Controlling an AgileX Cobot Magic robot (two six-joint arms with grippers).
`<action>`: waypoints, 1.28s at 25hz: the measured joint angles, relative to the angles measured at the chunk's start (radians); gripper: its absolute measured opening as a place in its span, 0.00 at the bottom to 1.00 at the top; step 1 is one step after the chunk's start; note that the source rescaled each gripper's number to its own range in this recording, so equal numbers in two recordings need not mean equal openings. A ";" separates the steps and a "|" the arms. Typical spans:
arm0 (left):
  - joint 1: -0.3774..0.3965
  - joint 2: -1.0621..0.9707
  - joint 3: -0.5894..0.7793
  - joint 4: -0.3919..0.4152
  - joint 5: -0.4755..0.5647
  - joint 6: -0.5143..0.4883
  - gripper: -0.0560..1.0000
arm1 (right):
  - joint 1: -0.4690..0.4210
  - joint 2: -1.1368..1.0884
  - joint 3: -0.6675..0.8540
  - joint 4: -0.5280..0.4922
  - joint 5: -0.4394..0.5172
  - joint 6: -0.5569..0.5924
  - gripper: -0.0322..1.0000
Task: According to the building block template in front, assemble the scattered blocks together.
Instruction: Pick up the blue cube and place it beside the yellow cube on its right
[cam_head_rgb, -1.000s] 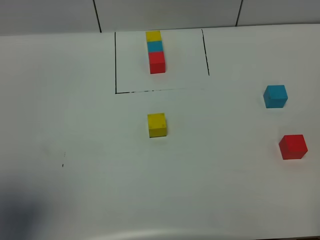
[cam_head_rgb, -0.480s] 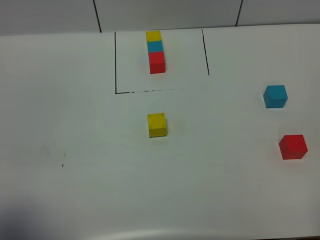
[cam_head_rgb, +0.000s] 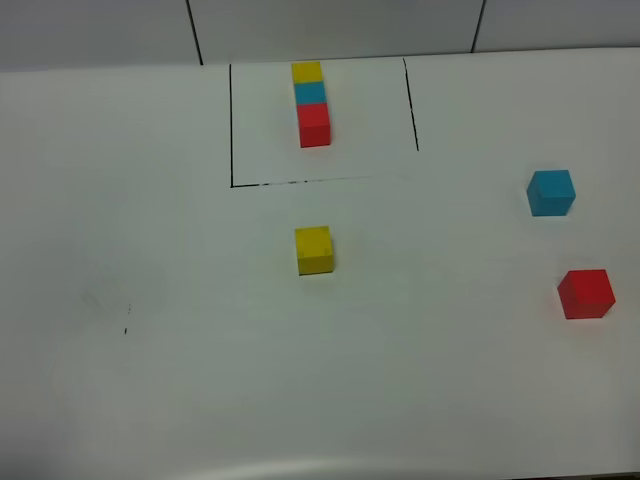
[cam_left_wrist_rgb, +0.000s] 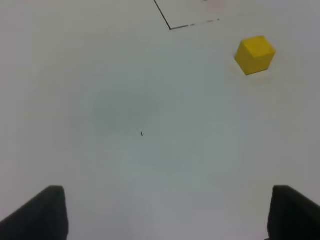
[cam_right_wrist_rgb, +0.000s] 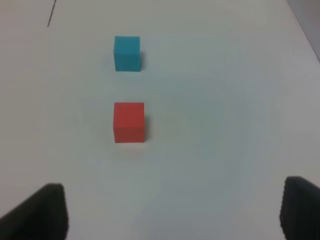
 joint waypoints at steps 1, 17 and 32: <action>0.000 -0.016 0.006 -0.001 0.007 -0.006 0.71 | 0.000 0.000 0.000 0.000 0.000 0.000 0.74; 0.022 -0.024 0.014 -0.001 0.019 -0.023 0.69 | 0.000 0.000 0.000 0.000 0.000 0.003 0.74; 0.076 -0.024 0.014 -0.001 0.019 -0.023 0.69 | 0.000 0.000 0.000 0.000 0.000 0.004 0.74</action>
